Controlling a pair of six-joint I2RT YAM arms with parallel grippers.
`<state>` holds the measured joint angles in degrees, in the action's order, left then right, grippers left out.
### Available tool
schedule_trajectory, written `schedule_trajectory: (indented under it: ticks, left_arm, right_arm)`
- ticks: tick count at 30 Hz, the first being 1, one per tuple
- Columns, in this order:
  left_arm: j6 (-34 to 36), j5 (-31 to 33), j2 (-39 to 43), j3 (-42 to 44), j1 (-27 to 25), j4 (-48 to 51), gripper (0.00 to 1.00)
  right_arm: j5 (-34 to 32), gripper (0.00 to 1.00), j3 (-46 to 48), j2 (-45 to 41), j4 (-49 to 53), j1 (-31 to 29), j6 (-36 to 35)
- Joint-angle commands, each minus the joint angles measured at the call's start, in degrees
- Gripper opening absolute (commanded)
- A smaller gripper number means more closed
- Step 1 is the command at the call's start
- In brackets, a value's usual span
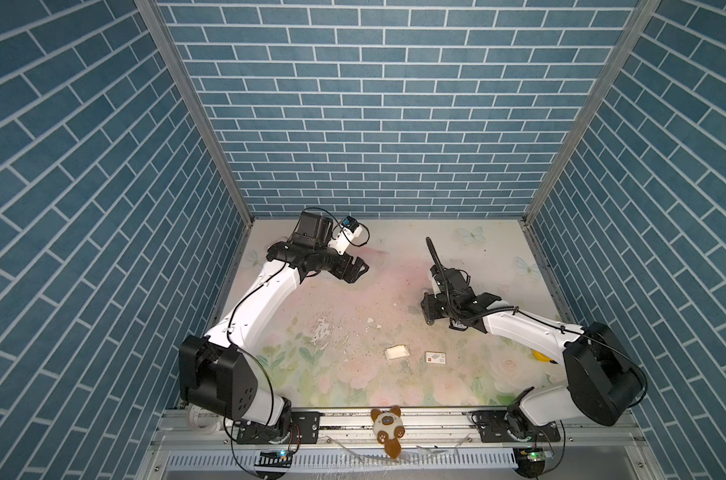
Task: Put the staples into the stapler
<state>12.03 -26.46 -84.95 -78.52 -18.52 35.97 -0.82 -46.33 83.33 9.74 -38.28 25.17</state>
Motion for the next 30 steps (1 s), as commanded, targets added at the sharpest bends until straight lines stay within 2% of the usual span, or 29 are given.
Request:
schedule_trajectory:
  ticks: [1, 6, 17, 30]
  left_arm:
    - [1.4, -0.9, -1.0, -2.1, 0.4, 1.5, 0.94]
    - [2.0, -2.6, -1.1, -2.7, 0.5, 2.3, 0.95]
    - [2.4, -2.2, -0.7, -2.1, 0.4, 2.5, 0.95]
    - [2.6, -2.1, 0.1, -1.4, 0.4, 2.3, 0.95]
  right_arm:
    - [0.2, 0.41, 3.0, -1.1, 0.6, 0.2, -0.7]
    - [-1.0, 0.42, 5.0, -0.6, 0.0, 0.2, -1.3]
    - [-1.6, 0.42, 3.7, 4.0, -3.1, 0.2, -3.3]
    - [-3.8, 0.36, 1.3, 8.0, -3.0, 0.3, -4.9]
